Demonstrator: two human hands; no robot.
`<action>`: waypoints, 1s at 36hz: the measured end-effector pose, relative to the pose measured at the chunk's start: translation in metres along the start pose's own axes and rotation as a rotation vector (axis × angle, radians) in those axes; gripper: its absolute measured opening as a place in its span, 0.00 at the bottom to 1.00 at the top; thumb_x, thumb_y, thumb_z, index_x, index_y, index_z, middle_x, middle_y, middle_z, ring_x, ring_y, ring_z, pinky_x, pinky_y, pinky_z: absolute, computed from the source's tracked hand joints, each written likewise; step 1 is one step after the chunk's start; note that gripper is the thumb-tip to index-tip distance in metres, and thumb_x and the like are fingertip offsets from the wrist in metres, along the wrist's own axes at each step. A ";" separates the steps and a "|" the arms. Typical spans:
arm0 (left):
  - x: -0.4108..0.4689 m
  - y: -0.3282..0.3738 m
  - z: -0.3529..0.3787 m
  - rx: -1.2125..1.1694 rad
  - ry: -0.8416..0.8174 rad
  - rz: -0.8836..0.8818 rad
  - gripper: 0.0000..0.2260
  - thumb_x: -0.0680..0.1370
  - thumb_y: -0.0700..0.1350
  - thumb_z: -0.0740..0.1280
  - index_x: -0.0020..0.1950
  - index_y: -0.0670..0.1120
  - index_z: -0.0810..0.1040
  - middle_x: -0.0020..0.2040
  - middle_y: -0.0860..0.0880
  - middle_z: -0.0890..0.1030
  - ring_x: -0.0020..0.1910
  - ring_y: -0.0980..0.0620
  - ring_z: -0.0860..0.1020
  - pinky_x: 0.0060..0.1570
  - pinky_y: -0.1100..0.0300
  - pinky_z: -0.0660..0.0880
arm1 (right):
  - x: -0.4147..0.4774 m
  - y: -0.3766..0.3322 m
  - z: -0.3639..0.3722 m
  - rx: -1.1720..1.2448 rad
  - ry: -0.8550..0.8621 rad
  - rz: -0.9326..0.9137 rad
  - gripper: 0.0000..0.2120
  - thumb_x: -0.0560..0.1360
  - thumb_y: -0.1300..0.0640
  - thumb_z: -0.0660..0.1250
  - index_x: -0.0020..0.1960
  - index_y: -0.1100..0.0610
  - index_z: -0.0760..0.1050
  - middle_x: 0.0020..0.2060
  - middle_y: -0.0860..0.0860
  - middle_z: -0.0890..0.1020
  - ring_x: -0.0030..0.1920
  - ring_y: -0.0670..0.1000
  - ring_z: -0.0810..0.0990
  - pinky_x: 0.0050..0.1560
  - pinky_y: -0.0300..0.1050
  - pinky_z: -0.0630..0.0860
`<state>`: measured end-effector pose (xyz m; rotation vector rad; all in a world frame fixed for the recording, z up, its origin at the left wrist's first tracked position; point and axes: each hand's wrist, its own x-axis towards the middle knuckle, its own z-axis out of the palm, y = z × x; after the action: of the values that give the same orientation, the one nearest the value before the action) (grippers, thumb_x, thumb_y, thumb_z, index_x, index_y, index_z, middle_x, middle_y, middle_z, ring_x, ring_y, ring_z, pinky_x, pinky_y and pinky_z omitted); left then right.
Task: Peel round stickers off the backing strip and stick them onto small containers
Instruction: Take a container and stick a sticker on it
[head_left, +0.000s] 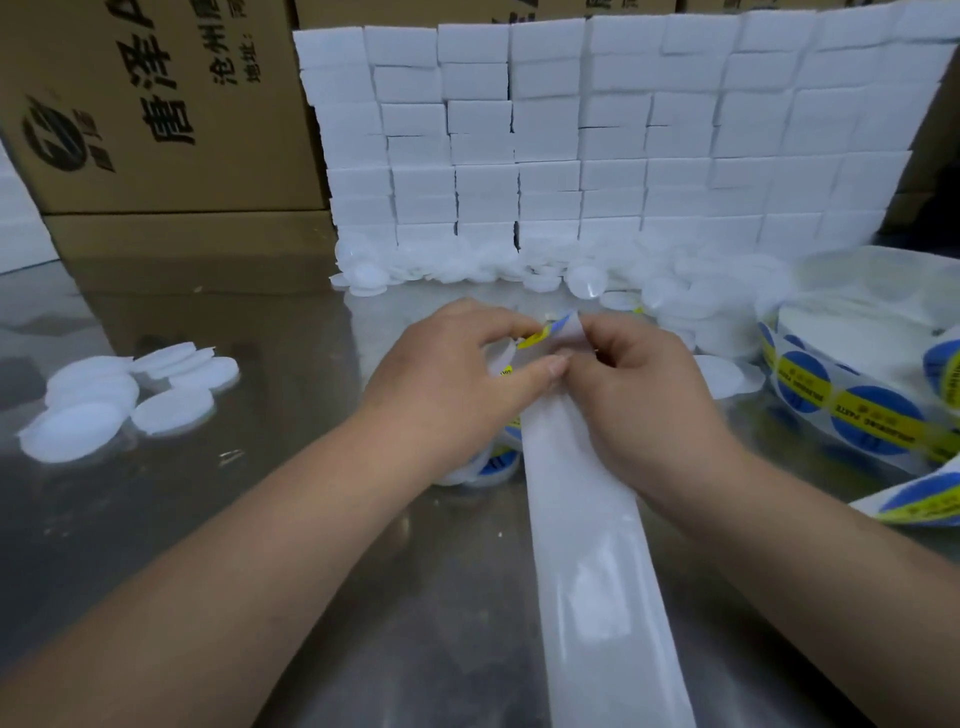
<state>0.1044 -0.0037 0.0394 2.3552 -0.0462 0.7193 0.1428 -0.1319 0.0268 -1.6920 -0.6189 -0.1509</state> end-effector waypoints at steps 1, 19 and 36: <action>-0.001 -0.001 -0.002 0.025 0.013 0.016 0.12 0.69 0.56 0.69 0.52 0.58 0.79 0.48 0.58 0.76 0.50 0.62 0.72 0.46 0.69 0.67 | -0.001 0.000 0.001 -0.011 -0.020 -0.024 0.14 0.73 0.66 0.60 0.42 0.54 0.81 0.38 0.49 0.83 0.42 0.44 0.79 0.46 0.40 0.73; 0.010 -0.023 -0.010 -0.314 0.354 -0.298 0.19 0.75 0.61 0.60 0.32 0.49 0.73 0.26 0.59 0.72 0.26 0.60 0.69 0.28 0.67 0.67 | -0.001 0.001 -0.003 -0.296 0.241 -0.149 0.29 0.70 0.62 0.64 0.65 0.41 0.59 0.52 0.38 0.70 0.37 0.41 0.70 0.41 0.37 0.67; -0.001 -0.012 -0.009 0.044 0.357 -0.026 0.17 0.60 0.67 0.63 0.35 0.55 0.68 0.37 0.59 0.68 0.39 0.63 0.68 0.30 0.69 0.58 | 0.003 -0.013 -0.009 0.049 0.111 0.087 0.17 0.65 0.43 0.61 0.27 0.52 0.80 0.27 0.44 0.81 0.30 0.40 0.77 0.38 0.41 0.70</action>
<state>0.1024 0.0110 0.0375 2.2291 0.1570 1.1261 0.1411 -0.1378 0.0416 -1.6483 -0.4621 -0.1653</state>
